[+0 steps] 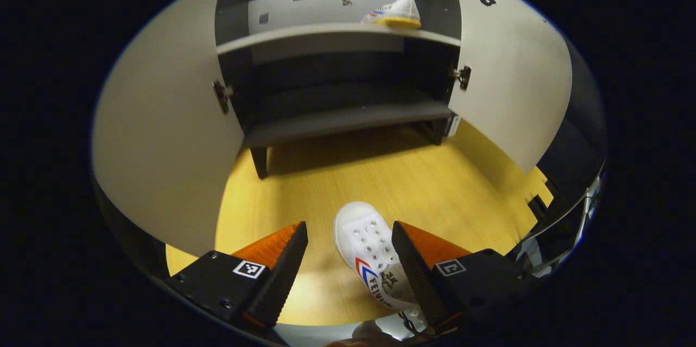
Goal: Grab one shoe with the right hand and put it into the shoe cabinet, grab the other shoe with the left hand and put it into the shoe cabinet; then close the right door with the right hand and the left door with the left hand.
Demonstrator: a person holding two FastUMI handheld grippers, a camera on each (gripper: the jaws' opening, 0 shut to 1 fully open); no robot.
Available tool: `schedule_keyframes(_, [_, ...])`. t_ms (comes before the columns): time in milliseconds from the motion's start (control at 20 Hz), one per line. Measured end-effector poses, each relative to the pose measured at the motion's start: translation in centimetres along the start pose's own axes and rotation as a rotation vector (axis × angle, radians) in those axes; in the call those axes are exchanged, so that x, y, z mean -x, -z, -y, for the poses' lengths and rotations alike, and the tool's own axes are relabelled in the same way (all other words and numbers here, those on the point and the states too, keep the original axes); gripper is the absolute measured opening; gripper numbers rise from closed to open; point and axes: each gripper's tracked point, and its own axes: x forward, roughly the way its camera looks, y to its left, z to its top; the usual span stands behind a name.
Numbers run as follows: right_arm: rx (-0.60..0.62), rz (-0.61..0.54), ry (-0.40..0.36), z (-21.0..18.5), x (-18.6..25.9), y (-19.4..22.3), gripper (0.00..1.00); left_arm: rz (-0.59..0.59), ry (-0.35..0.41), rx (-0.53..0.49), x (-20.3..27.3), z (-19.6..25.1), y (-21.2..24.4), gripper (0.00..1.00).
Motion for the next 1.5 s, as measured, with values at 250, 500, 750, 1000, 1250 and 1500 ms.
schedule_keyframes(250, [-0.008, 0.012, 0.024, 1.7, 1.8, -1.0, 0.41, -0.135, -0.015, 0.032, -2.8, 0.1, 4.6, 0.97])
schedule_keyframes(500, [-0.003, 0.009, 0.04, 2.8, 2.2, -1.0, 0.41, -0.226, -0.01, 0.095, -4.3, 0.6, 8.0, 0.98])
schedule_keyframes(750, [0.007, 0.014, 0.033, 3.0, 2.1, -1.2, 0.41, -0.261, -0.01, 0.174, -5.2, 0.9, 9.2, 0.94])
schedule_keyframes(1000, [0.008, 0.022, 0.025, 2.8, 2.0, -1.3, 0.41, -0.288, 0.058, 0.347, -5.6, 2.0, 9.2, 0.61])
schedule_keyframes(1250, [0.011, 0.038, 0.012, 2.2, 2.2, -1.5, 0.42, -0.329, 0.06, 0.469, -5.8, 1.4, 9.1, 0.36])
schedule_keyframes(1500, [0.011, 0.047, 0.015, 2.1, 2.7, -1.5, 0.41, -0.32, 0.056, 0.499, -4.7, 0.8, 8.6, 0.01])
